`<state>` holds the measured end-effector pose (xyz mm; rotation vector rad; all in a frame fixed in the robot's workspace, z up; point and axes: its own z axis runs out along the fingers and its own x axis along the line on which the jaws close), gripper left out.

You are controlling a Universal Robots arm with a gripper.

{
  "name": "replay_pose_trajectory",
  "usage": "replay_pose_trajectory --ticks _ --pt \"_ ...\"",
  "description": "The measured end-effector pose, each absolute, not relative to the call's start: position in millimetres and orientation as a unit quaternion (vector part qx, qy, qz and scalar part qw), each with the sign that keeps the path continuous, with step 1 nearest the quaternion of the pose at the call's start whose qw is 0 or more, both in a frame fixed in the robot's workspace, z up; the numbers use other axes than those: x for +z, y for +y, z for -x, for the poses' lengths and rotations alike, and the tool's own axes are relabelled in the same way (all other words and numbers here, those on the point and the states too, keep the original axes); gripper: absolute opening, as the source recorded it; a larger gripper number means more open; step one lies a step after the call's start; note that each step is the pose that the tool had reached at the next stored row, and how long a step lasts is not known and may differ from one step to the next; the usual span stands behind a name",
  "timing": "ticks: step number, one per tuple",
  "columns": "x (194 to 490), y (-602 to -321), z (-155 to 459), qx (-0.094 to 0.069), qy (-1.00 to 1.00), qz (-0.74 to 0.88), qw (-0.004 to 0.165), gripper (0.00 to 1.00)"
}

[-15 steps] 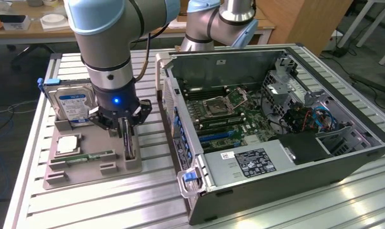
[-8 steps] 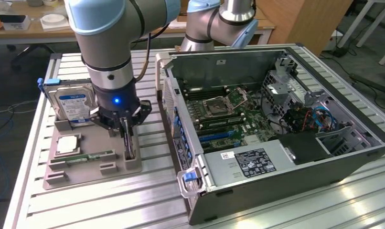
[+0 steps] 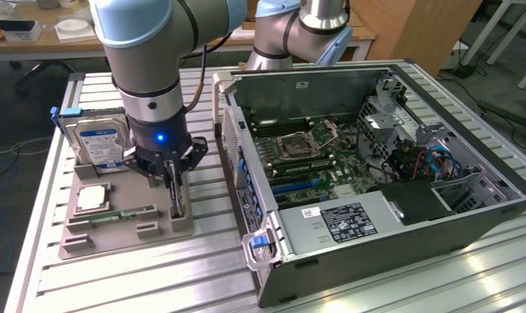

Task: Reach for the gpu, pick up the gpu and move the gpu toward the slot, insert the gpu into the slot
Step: 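Pick up the gpu and move the gpu toward the slot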

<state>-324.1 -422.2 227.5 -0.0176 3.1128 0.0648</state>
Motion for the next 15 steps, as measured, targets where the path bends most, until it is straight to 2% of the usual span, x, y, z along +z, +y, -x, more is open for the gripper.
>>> replay_pose_trajectory --ticks 11,15 --pt "227.7 -422.3 323.7 0.022 1.0 0.006 0.014 0.26" --pt "243.7 -422.2 324.1 0.023 1.0 0.006 0.014 0.26"
